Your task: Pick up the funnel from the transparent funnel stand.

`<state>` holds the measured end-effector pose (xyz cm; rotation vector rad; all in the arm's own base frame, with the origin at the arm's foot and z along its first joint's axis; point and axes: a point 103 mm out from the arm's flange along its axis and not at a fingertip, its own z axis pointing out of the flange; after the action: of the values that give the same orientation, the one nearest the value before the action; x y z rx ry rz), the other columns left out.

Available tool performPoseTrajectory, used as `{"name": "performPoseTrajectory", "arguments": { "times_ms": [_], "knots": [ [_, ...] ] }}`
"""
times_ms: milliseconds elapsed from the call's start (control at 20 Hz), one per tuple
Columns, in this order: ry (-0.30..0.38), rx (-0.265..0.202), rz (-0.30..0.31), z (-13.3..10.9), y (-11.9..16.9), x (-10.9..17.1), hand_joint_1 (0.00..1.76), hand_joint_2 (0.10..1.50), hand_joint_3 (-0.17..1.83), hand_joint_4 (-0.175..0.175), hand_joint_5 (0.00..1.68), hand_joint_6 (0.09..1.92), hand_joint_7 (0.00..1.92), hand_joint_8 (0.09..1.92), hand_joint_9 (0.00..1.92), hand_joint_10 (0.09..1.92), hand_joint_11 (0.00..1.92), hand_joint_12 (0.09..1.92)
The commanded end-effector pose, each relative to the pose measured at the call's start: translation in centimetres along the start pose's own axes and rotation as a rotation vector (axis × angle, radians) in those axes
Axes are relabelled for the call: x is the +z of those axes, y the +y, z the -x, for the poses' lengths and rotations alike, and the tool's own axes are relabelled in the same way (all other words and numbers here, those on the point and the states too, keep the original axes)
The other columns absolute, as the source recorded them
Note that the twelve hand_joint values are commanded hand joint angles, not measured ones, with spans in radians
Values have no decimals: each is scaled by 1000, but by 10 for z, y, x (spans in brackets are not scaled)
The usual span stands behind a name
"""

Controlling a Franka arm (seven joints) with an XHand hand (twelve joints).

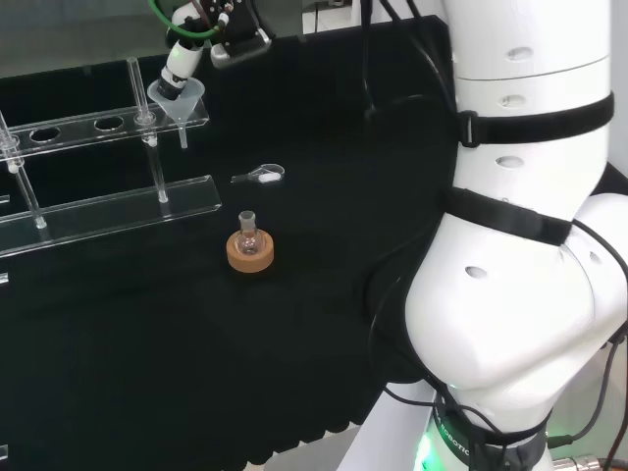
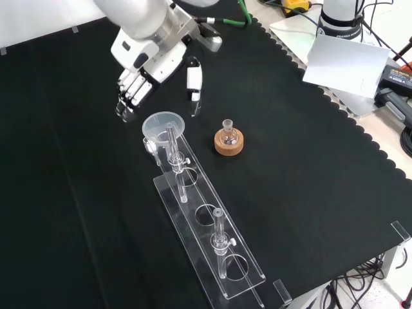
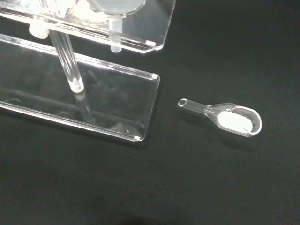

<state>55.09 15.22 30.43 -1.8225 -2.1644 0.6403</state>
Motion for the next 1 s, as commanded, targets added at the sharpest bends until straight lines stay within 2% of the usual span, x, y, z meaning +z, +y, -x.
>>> {"name": "performPoseTrajectory", "arguments": {
  "times_ms": [50, 400, 1000],
  "knots": [
    [-7, -19, -75, -14, 14, 6, 570, 834, -34, 30, 9, 87, 0, 87, 0, 808, 130, 1554],
    [-25, -13, -60, -19, 21, 8, 599, 819, -45, 27, 54, 87, 46, 87, 0, 898, 171, 1565],
    [-29, -26, -97, -27, 33, 20, 674, 814, -54, 25, 118, 87, 100, 87, 29, 951, 216, 1553]
  ]
}}
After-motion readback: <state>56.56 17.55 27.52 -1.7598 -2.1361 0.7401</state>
